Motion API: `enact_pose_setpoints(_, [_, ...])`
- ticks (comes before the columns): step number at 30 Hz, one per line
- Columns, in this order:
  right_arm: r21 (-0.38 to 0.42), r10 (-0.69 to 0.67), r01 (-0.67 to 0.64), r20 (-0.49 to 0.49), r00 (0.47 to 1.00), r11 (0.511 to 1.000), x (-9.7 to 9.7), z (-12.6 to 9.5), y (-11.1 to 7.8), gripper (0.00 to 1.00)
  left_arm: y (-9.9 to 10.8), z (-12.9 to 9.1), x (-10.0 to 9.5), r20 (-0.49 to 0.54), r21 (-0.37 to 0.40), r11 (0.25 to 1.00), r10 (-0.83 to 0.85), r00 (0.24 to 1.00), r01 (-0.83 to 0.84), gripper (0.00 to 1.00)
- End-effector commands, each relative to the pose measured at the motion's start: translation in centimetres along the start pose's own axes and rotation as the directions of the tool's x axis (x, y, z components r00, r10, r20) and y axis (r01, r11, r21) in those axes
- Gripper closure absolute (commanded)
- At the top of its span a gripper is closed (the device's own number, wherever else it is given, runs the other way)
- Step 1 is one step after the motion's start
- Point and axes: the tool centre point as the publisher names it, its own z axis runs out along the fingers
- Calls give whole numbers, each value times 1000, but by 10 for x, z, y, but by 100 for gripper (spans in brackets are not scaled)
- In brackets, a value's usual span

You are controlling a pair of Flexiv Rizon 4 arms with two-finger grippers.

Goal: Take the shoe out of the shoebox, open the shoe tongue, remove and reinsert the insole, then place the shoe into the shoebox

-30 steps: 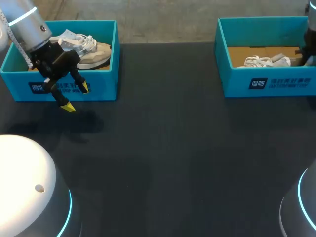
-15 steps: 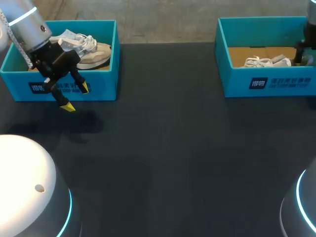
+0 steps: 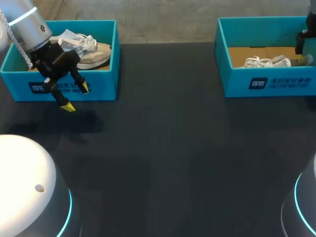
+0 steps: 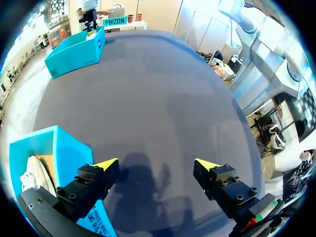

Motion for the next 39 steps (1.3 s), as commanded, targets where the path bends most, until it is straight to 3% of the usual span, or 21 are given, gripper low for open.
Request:
enact_pose_setpoints(1, [-11, 11, -11, 5, 1000, 1000, 0, -16, -7, 0, 1, 0, 0, 0, 1, 1000, 1, 1000, -1, 0])
enact_pose_setpoints(12, [-9, 60, -60, -44, 997, 998, 4, -56, -21, 0, 1, 0, 0, 0, 1, 1000, 1, 1000, -1, 0])
enact_pose_setpoints(26, [22, 61, -59, -119, 991, 998, 21, -109, -60, 0, 1, 0, 0, 0, 1, 1000, 1, 1000, -1, 0])
enact_pose_setpoints(39, [9, 86, -86, -149, 985, 996, 36, -127, -75, 0, 1, 0, 0, 0, 1, 1000, 1, 1000, -1, 0])
